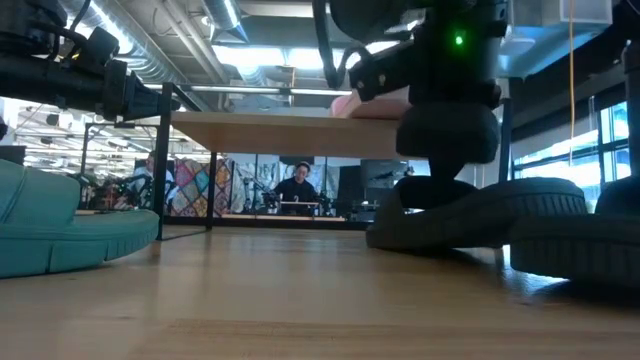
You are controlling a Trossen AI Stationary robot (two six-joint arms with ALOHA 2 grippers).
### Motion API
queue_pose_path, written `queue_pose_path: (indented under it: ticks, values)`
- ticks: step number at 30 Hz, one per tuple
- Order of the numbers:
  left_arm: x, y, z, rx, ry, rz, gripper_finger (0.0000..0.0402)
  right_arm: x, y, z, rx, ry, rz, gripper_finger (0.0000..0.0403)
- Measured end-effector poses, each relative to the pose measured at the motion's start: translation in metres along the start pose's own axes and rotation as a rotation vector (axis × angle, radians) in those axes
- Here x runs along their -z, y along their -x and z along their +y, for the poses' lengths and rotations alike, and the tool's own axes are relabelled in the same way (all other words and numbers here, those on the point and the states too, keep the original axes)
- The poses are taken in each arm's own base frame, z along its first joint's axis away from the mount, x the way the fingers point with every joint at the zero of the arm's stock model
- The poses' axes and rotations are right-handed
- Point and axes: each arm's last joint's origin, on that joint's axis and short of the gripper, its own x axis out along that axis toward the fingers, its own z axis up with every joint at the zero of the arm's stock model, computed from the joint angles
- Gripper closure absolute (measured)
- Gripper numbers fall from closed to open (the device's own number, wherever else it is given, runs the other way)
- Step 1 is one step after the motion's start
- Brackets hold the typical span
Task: Pick and place slides into the shelf
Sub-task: Put the right black slide under the shelf
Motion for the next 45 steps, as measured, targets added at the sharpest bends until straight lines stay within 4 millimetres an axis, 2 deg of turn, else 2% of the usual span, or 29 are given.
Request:
queue_pose_path:
  ticks: [5, 9, 14, 17, 21, 25, 34, 45]
  values:
    - [0.000, 0.000, 0.000, 0.000, 0.000, 0.000, 0.0223, -0.006, 0.016, -0.005, -0.040, -0.007, 0.008, 0.0256]
    - [0.000, 0.000, 0.000, 0.000, 0.000, 0.000, 0.0223, -0.009, 0.036, -0.009, -0.079, -0.017, -0.020, 0.0241]
    - [0.000, 0.000, 0.000, 0.000, 0.000, 0.000, 0.0223, -0.005, 0.073, -0.009, -0.301, 0.075, 0.038, 0.0238]
    - [0.000, 0.000, 0.000, 0.000, 0.000, 0.000, 0.0223, 0.002, 0.092, -0.005, -0.444, 0.194, 0.078, 0.0238]
    - [0.000, 0.000, 0.000, 0.000, 0.000, 0.000, 0.0223, 0.015, 0.106, 0.001, -0.551, 0.348, 0.103, 0.0238]
    - [0.000, 0.000, 0.000, 0.000, 0.000, 0.000, 0.0223, 0.022, 0.103, 0.009, -0.553, 0.400, 0.103, 0.0238]
    - [0.000, 0.000, 0.000, 0.000, 0.000, 0.000, 0.0223, 0.021, 0.069, 0.030, -0.605, 0.443, 0.127, 0.0238]
    - [0.000, 0.000, 0.000, 0.000, -0.002, 0.000, 0.0223, 0.024, 0.043, 0.033, -0.485, 0.462, 0.113, 0.0237]
